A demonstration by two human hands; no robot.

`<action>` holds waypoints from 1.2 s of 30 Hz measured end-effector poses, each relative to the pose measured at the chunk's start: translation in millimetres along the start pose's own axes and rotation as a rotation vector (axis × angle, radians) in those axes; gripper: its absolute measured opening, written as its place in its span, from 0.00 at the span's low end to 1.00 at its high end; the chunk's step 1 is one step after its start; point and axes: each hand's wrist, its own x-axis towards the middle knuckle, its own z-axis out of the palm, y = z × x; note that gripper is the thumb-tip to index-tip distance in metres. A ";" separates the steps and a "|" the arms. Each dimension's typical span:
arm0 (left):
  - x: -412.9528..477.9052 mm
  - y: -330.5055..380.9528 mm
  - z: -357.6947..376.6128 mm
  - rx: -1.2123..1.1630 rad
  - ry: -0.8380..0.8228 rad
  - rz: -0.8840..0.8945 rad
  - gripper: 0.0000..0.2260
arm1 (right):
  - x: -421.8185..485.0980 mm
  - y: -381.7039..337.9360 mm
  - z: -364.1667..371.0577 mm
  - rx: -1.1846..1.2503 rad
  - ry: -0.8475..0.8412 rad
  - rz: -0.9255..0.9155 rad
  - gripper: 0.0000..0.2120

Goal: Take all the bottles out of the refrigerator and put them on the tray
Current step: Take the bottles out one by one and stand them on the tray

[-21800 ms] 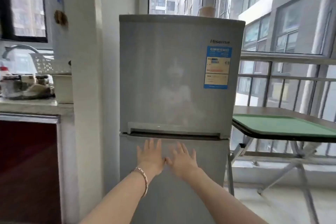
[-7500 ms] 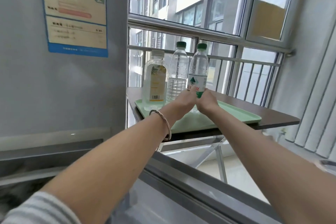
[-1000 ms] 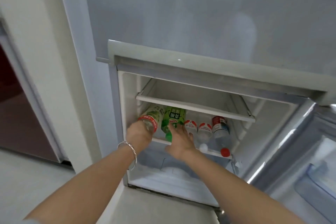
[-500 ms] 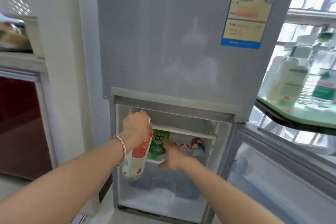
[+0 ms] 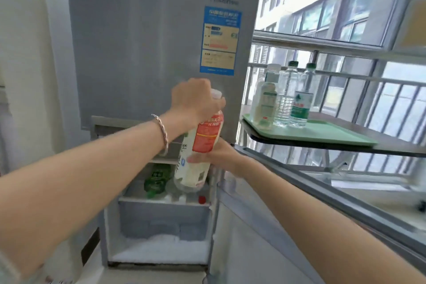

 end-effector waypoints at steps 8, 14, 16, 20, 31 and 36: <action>48.5 96.3 -17.8 -0.540 0.142 0.036 0.23 | -58.3 -52.2 -98.0 0.025 0.434 -0.139 0.14; 47.3 130.5 39.1 -0.810 -0.172 -0.137 0.25 | -50.0 -43.7 -169.1 -0.084 0.871 -0.162 0.37; 43.9 146.1 58.4 -0.953 -0.386 -0.190 0.27 | -45.0 -32.9 -186.4 -0.189 0.931 -0.140 0.39; 39.9 173.5 93.6 -1.193 -0.596 -0.206 0.25 | -28.5 -0.2 -214.6 -0.290 0.969 -0.018 0.40; 52.0 180.1 167.1 -1.102 -0.569 -0.160 0.26 | 19.5 50.4 -247.1 -0.373 0.926 0.073 0.32; 49.0 175.3 162.2 -1.042 -0.611 -0.110 0.23 | 21.4 51.2 -245.6 -0.419 0.921 0.112 0.34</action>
